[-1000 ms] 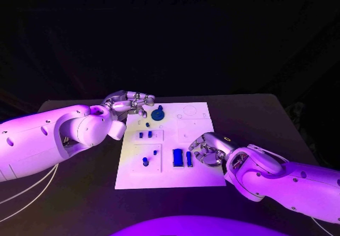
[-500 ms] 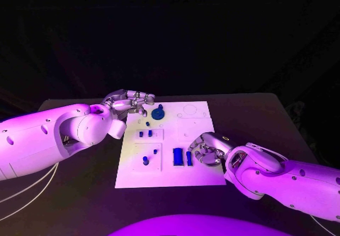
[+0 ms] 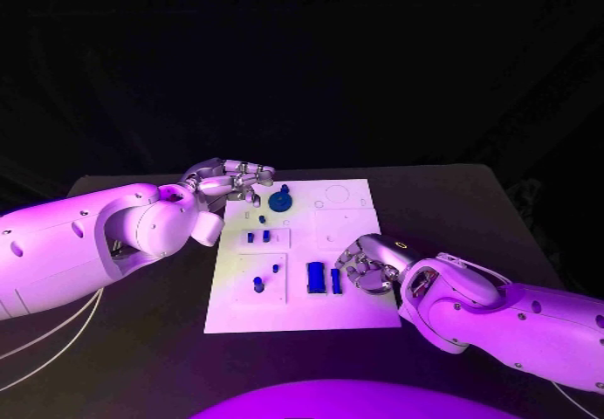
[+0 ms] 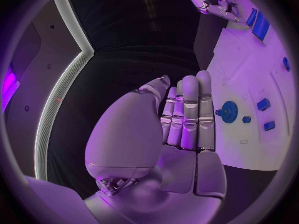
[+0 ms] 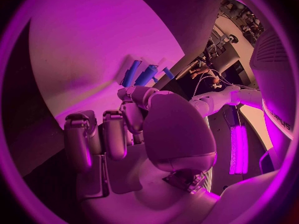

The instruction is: Assemble the parts on the task board

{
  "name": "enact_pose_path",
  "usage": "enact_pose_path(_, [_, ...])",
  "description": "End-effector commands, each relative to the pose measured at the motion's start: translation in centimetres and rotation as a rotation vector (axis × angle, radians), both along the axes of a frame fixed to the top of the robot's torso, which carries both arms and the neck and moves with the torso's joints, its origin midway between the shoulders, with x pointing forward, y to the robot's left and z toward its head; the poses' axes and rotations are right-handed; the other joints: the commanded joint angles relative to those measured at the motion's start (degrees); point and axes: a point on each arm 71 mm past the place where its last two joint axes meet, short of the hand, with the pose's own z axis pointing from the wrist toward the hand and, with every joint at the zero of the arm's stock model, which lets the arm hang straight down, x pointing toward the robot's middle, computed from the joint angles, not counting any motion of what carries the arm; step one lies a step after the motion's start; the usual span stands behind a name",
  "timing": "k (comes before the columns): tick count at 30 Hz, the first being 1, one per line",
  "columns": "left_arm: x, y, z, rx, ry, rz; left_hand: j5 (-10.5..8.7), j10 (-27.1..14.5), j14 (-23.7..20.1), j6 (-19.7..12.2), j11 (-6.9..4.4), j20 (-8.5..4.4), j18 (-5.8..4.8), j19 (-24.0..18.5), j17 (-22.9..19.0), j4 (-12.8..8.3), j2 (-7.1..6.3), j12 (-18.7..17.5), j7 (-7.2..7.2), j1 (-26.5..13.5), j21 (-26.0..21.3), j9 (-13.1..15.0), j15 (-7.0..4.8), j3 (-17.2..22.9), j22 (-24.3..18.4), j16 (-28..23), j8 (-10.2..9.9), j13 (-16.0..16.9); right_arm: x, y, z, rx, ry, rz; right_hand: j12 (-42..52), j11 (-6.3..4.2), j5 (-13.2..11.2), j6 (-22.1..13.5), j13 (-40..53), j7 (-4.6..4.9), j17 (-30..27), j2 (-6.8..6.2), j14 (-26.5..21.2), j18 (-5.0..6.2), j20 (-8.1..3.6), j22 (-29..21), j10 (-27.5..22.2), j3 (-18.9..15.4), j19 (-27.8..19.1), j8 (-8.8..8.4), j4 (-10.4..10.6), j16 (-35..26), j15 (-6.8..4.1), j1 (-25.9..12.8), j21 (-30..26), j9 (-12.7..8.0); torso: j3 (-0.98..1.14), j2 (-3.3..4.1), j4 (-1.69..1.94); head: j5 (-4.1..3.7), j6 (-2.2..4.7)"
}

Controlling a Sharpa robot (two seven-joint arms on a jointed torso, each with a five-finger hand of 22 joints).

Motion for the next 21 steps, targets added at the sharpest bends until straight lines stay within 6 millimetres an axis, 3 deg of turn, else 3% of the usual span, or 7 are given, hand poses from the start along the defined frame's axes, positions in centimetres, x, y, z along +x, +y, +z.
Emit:
enact_pose_path(1, [-0.05, -0.20, 0.10, -0.009, -0.001, -0.014, -0.04, -0.49, -0.12, -0.37, -0.02, 0.16, 0.29, 0.17, 0.00, 0.01, 0.30, 0.38, -0.10, -0.06, -0.34, -0.09, 0.46, -0.30, -0.08, -0.08, -0.03, 0.05, -0.05, 0.04, -0.20, -0.024, -0.004, 0.005, -0.07, 0.12, -0.69, -0.52, 1.31, 0.01, 5.90, -0.03, 3.84, -0.38, 0.26, 15.08, 0.20, 0.15, 5.99, -0.10, -0.14, 0.20, 0.21, -0.84, 0.27, -0.28, -0.02, -0.02, 0.01, -0.03, 0.01])
enact_pose_path(10, [-0.06, -0.14, 0.10, -0.008, -0.001, -0.012, -0.04, -0.49, -0.12, -0.37, -0.02, 0.16, 0.29, 0.17, 0.00, 0.01, 0.30, 0.38, -0.10, -0.06, -0.34, -0.09, 0.46, -0.30, -0.08, -0.08, -0.03, 0.05, 0.13, -0.13, 0.05, 0.001, -0.036, -0.020, -0.08, 0.27, -2.53, -1.12, 1.28, 0.23, 5.91, 0.03, 3.85, -0.38, 0.40, 15.08, 0.14, -0.40, 5.99, -0.14, -0.18, 0.20, 0.35, -1.89, 0.27, -0.87, -0.02, -0.01, 0.03, -0.02, 0.09])
enact_pose_path(14, [-0.07, -0.14, 0.10, -0.008, -0.001, -0.012, -0.04, -0.49, -0.12, -0.37, -0.02, 0.16, 0.29, 0.17, 0.00, 0.01, 0.30, 0.38, -0.10, -0.06, -0.34, -0.09, 0.46, -0.30, -0.08, -0.08, -0.03, 0.05, 0.29, -0.35, 0.42, 0.043, -0.075, -0.048, -0.09, 1.07, -8.91, -3.36, 1.19, 1.15, 5.97, -0.55, 3.88, -0.38, 0.98, 15.08, 0.08, -2.97, 5.99, -0.11, 0.55, 0.24, 1.07, -3.73, 0.27, -1.94, -0.03, -0.02, 0.03, -0.03, 0.12])
enact_pose_path(17, [-0.06, -0.13, 0.10, -0.008, -0.001, -0.012, -0.04, -0.49, -0.12, -0.37, -0.02, 0.16, 0.29, 0.17, 0.00, 0.01, 0.30, 0.38, -0.10, -0.06, -0.34, -0.09, 0.46, -0.30, -0.08, -0.08, -0.03, 0.05, 0.38, -0.48, 0.50, 0.056, -0.087, -0.060, -0.09, 1.37, -17.74, -3.87, 1.09, 1.36, 5.89, -1.58, 3.85, -0.38, 1.47, 15.08, 0.04, -7.08, 5.99, -0.02, 1.39, 0.21, 1.39, -5.25, 0.27, -2.52, 0.00, 0.00, 0.04, 0.00, 0.21])
enact_pose_path(21, [-0.07, -0.13, 0.10, -0.008, -0.001, -0.012, -0.04, -0.49, -0.12, -0.37, -0.02, 0.16, 0.29, 0.17, 0.00, 0.01, 0.30, 0.38, -0.10, -0.06, -0.34, -0.09, 0.46, -0.30, -0.08, -0.08, -0.03, 0.05, 0.54, -0.68, 0.42, 0.057, -0.087, -0.070, -0.29, 1.42, -21.71, -4.26, 0.87, 1.39, 5.86, -2.15, 3.84, -0.38, 1.62, 15.08, -0.25, -10.29, 5.99, 0.08, 1.59, 0.19, 1.49, -5.05, 0.27, -3.13, -0.03, -0.01, 0.00, 0.00, 0.19])
